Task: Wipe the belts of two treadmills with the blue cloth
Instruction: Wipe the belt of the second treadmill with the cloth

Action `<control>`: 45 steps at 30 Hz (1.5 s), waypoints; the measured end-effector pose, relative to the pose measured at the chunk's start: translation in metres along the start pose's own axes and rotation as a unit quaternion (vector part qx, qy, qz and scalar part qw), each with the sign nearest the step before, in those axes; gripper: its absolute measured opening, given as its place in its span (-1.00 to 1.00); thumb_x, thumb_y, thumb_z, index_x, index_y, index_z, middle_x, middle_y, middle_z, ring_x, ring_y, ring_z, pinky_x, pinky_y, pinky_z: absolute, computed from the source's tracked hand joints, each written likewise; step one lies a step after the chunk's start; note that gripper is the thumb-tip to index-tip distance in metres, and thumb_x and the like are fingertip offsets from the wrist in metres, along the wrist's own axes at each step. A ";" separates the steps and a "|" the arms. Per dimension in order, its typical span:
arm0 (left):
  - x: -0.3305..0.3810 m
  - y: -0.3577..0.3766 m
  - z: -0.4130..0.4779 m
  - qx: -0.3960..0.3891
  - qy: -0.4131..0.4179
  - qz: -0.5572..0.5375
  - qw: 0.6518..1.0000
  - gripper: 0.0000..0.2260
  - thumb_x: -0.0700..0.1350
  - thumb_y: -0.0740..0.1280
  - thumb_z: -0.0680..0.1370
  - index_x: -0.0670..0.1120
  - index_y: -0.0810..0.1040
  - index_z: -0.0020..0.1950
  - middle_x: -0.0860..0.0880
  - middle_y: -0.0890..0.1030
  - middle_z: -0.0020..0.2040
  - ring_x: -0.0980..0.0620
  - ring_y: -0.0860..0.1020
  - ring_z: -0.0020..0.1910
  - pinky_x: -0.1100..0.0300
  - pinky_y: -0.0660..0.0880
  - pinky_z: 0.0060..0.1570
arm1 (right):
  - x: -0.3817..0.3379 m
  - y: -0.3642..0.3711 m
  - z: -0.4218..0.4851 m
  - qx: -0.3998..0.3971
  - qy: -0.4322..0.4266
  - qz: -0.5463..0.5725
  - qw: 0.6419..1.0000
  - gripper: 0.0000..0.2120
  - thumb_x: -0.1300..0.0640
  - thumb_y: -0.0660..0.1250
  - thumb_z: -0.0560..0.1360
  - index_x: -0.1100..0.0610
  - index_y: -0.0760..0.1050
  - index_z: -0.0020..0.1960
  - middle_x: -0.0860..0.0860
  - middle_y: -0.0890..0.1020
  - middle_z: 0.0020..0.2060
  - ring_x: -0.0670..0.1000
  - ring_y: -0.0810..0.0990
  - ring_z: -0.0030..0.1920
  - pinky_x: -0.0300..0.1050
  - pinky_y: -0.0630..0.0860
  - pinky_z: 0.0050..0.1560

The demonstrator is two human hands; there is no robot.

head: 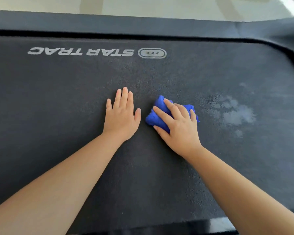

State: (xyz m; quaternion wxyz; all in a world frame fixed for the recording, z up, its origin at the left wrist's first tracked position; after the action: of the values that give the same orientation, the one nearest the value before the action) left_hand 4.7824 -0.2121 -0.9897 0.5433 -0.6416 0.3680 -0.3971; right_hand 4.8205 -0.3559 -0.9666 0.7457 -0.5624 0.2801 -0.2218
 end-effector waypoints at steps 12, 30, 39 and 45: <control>0.058 -0.012 0.011 0.004 0.014 0.005 1.000 -0.49 0.00 -0.03 0.63 -0.16 -0.07 0.53 -0.10 -0.10 0.54 -0.06 -0.18 0.50 -0.08 -0.13 0.42 | 0.052 -0.007 -0.001 -0.016 -0.065 0.018 0.998 -0.52 -0.20 0.14 0.42 -0.06 0.51 0.26 0.06 0.50 0.28 0.17 0.53 0.18 0.37 0.39 0.08; 0.077 0.003 0.061 -0.004 -0.074 -0.005 0.997 -0.41 0.16 -0.17 0.57 -0.07 -0.19 0.53 -0.01 -0.24 0.53 0.03 -0.26 0.49 -0.11 -0.14 0.42 | 0.141 0.020 0.186 0.005 -0.017 0.010 1.000 -0.53 -0.16 0.22 0.53 -0.14 0.31 0.42 -0.03 0.26 0.45 0.14 0.25 0.37 0.23 0.11 0.29; 0.076 0.002 0.061 -0.021 -0.084 -0.006 0.996 -0.42 0.18 -0.17 0.58 -0.03 -0.24 0.52 0.04 -0.31 0.51 0.06 -0.33 0.47 -0.10 -0.18 0.42 | 0.153 0.031 0.249 -0.044 0.034 -0.014 0.998 -0.51 -0.17 0.14 0.56 -0.15 0.19 0.46 -0.01 0.18 0.47 0.13 0.18 0.40 0.23 0.10 0.34; 0.077 0.005 0.061 -0.010 -0.082 -0.005 0.997 -0.25 0.21 -0.40 0.38 -0.04 -0.17 0.53 0.05 -0.24 0.53 0.08 -0.28 0.48 -0.09 -0.14 0.42 | 0.117 0.005 0.122 0.034 -0.076 0.027 0.996 -0.54 -0.16 0.18 0.44 -0.02 0.51 0.27 0.10 0.49 0.29 0.20 0.49 0.18 0.38 0.33 0.12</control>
State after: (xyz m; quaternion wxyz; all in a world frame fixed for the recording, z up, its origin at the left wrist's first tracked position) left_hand 4.8692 -0.2581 -0.9917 0.5636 -0.6790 0.3231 -0.3419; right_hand 4.9892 -0.3430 -0.9656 0.7895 -0.5438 0.2301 -0.1674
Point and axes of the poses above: each hand's wrist, its own z-axis towards the middle knuckle, its own y-axis out of the palm, x = y × z, the point moved 8 cm from there along z, towards the middle knuckle
